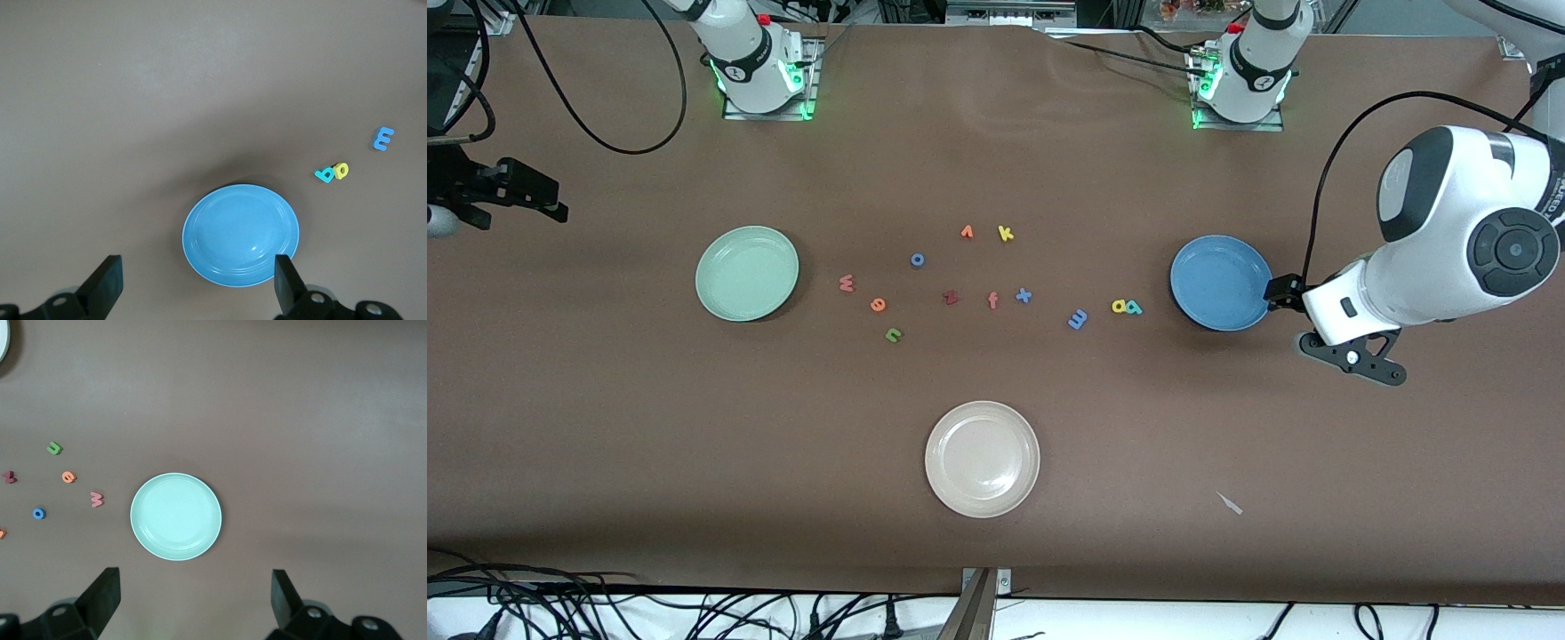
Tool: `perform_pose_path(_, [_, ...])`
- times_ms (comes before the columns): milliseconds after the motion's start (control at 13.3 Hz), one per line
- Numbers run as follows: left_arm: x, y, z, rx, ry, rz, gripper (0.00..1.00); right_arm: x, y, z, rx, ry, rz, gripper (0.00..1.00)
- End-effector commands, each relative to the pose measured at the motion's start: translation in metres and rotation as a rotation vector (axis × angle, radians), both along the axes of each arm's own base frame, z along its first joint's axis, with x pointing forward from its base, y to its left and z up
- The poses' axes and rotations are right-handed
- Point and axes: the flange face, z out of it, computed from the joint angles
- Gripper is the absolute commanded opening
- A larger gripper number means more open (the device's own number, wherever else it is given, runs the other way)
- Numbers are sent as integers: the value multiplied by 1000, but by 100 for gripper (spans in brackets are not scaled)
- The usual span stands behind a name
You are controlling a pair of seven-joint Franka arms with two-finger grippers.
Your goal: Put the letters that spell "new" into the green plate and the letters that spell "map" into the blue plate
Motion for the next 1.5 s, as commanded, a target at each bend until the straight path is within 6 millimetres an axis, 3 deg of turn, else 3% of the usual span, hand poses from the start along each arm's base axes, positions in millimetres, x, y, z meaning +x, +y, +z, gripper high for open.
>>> perform_pose_path(0, [0, -2, 3, -29, 1, 18, 100, -3, 0, 7, 4, -1, 8, 100])
perform_pose_path(527, [0, -2, 0, -28, 6, 19, 100, -3, 3, 7, 10, 0, 6, 100])
perform_pose_path(827, [1, -2, -2, -29, 7, 19, 100, -3, 24, 6, 4, 8, -7, 100])
perform_pose_path(1053, [1, -3, -3, -29, 7, 19, 100, -2, 56, -5, -9, 43, 11, 100])
perform_pose_path(1279, [2, -3, -6, -29, 10, 19, 100, 11, 80, -35, -35, 86, -81, 100])
perform_pose_path(1429, [2, -3, -6, -29, 10, 21, 100, 13, 97, -45, -47, 94, -106, 100])
